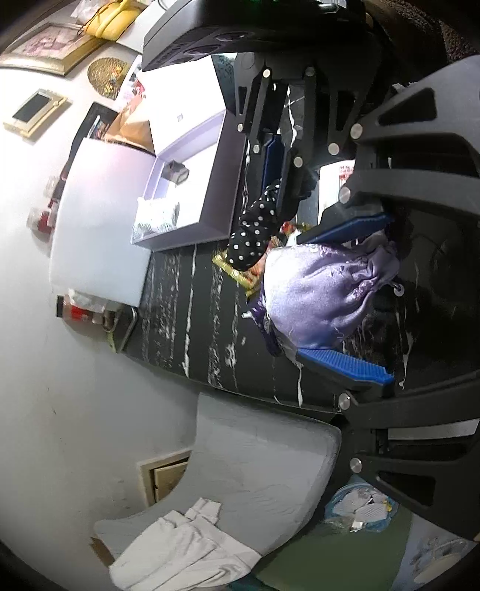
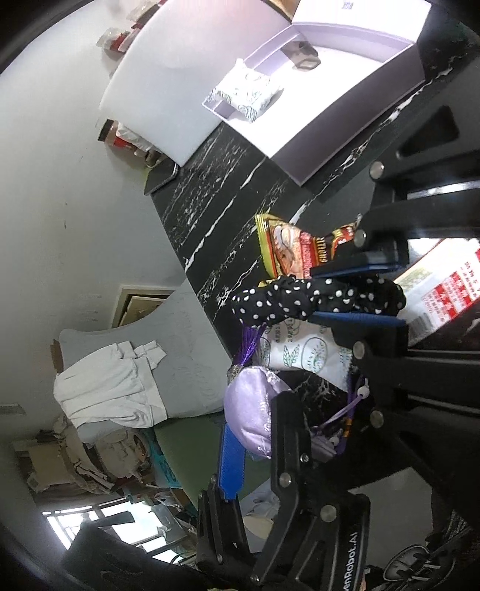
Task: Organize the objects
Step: 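Carry the lavender pouch and polka-dot scrunchie in both tools to the box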
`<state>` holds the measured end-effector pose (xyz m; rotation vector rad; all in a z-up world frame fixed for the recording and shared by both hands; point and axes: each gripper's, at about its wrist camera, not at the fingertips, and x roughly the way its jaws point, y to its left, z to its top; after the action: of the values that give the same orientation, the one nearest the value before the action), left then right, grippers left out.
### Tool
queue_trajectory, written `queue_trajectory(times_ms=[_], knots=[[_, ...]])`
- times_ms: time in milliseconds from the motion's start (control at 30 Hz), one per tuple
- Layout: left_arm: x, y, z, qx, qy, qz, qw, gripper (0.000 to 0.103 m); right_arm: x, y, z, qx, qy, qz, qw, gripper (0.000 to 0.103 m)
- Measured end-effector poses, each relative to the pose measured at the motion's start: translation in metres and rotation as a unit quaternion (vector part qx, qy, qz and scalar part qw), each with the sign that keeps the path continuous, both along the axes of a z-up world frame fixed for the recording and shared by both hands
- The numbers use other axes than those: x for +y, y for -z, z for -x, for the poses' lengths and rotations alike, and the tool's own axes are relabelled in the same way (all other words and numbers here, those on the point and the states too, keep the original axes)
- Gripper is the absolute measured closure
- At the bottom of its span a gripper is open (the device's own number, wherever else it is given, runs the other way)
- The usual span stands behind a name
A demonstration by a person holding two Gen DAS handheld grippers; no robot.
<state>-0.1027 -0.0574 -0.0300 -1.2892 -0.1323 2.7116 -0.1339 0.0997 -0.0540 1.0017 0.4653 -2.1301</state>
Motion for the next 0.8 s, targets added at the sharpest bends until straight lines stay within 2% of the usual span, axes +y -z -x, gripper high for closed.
queue_trajectory(times_ms=[367, 800], knots=[[0.059, -0.037, -0.016, 0.029, 0.047, 0.02, 0.9983, 0.05, 0.054, -0.029, -0.027, 0.027, 0.032, 0.022, 0.999, 0.087], [0.133, -0.043, -0.023, 0.03, 0.123, 0.018, 0.9918, 0.05, 0.121, -0.042, -0.049, 0.041, 0.093, 0.022, 0.995, 0.087]])
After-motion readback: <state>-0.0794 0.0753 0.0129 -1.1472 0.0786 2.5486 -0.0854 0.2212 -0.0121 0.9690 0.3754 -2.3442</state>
